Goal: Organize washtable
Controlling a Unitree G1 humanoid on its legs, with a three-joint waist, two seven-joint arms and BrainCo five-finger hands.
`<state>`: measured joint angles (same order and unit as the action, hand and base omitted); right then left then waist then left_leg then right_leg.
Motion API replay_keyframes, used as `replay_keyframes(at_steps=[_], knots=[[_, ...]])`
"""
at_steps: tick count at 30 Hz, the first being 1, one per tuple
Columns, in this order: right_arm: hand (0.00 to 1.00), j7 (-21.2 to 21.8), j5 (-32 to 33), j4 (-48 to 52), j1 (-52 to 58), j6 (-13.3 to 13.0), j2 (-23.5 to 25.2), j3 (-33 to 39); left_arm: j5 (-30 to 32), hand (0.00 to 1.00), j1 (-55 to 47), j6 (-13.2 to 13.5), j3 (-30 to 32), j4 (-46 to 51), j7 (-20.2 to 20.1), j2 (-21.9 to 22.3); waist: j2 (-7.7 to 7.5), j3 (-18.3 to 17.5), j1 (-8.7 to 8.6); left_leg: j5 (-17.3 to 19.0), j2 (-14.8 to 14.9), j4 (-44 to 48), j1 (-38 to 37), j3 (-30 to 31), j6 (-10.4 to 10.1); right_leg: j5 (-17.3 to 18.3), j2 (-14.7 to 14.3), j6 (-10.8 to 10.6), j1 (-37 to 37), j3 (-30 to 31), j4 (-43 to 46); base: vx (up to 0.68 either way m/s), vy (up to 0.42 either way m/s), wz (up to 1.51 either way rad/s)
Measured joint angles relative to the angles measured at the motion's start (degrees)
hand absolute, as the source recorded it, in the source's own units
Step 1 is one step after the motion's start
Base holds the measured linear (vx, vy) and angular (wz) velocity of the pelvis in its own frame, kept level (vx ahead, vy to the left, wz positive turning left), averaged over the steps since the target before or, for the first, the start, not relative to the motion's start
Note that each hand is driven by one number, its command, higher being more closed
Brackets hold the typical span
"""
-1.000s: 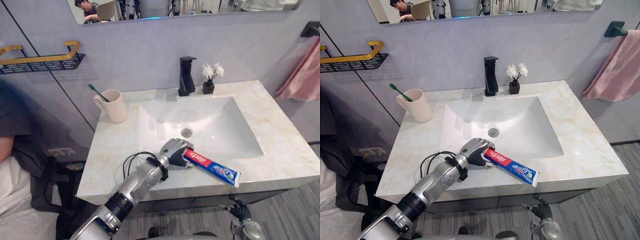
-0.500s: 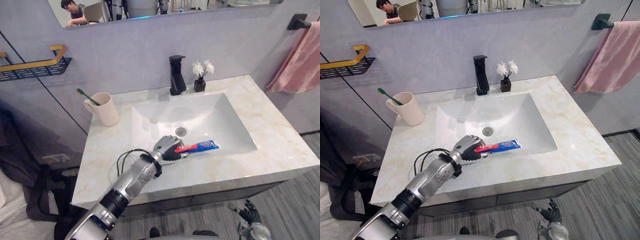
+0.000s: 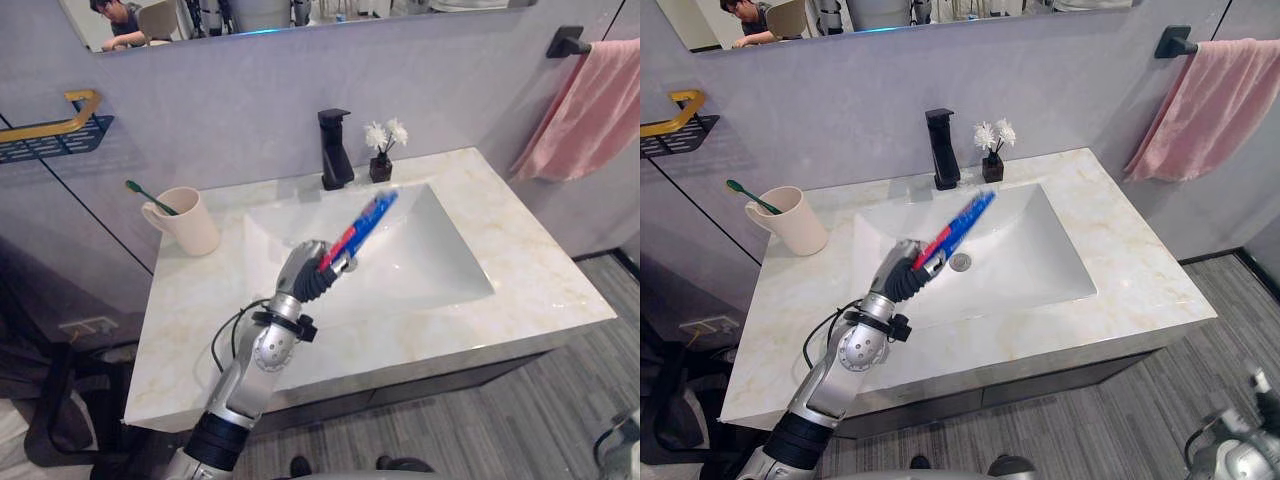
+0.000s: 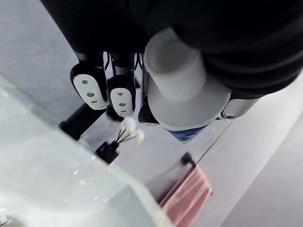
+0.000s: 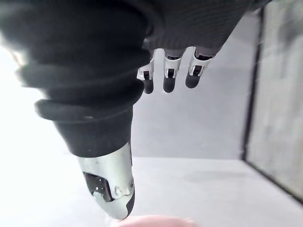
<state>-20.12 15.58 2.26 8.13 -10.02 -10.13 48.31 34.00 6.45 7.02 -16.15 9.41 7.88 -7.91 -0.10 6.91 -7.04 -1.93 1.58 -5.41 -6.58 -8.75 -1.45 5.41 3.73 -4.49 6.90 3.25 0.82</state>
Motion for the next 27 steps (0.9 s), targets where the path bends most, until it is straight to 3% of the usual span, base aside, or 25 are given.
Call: replay_keyframes(at_steps=[5,7,10,13,16,21,27], knots=[[0.00,0.8,0.6,10.9,-8.4,-5.6,-6.0,-7.1,-4.3,1.00,-1.7,0.8,3.2,2.0,1.0,0.0,0.25,-0.5,0.26,-0.1,-0.1,0.0,0.4,0.5,0.0,0.0,0.0,0.0,-0.2,-0.3,0.1,-0.02,-0.024,0.04],[0.00,2.8,2.8,15.2,-13.2,-8.6,-9.4,-13.7,-6.6,1.00,-1.7,0.9,4.3,2.6,1.2,0.0,0.42,-0.7,0.75,-0.1,-0.6,0.2,0.8,0.9,0.0,0.0,0.1,0.0,-0.3,-0.7,0.1,-0.01,-0.004,0.09],[0.00,5.5,4.9,18.6,-18.4,-11.1,-10.8,-23.2,-9.4,1.00,-1.6,1.2,4.5,5.0,2.4,0.0,-0.30,-1.4,1.60,-0.1,-0.7,1.0,1.7,1.8,0.0,-0.1,0.2,0.1,-0.5,-1.7,0.1,0.02,-0.013,0.17],[0.00,7.8,5.9,18.9,-23.4,-11.0,-10.0,-36.7,-11.8,1.00,-1.4,1.7,4.4,7.6,5.2,1.1,-0.52,-1.6,2.68,-0.1,-0.7,1.4,2.0,3.5,0.0,-0.1,0.3,0.1,-0.1,-3.4,0.3,0.00,-0.029,0.23],[0.00,8.9,5.8,18.8,-24.5,-9.3,-6.1,-42.9,-13.2,1.00,-1.4,2.2,3.1,8.5,7.8,2.1,-0.49,-1.6,4.76,-0.1,-0.7,1.5,2.1,4.2,0.1,-0.1,0.5,0.1,0.1,-4.5,0.5,-0.02,-0.018,0.15],[0.00,8.8,5.9,18.5,-24.6,-8.3,0.0,-48.6,-13.2,1.00,-1.4,2.2,2.2,8.5,9.4,2.6,-0.46,-1.6,4.73,-0.5,-1.6,1.3,2.3,4.8,0.7,0.0,1.2,0.0,0.1,-5.2,0.7,-0.03,0.007,0.07],[0.00,8.5,6.7,12.2,-24.4,-6.8,3.4,-53.0,-13.1,1.00,-1.4,2.1,0.2,8.5,10.3,3.9,-0.41,-1.7,4.72,-1.6,-2.5,0.0,2.4,5.4,1.5,0.0,2.1,-0.1,-0.2,-6.2,0.6,-0.05,0.018,0.07]])
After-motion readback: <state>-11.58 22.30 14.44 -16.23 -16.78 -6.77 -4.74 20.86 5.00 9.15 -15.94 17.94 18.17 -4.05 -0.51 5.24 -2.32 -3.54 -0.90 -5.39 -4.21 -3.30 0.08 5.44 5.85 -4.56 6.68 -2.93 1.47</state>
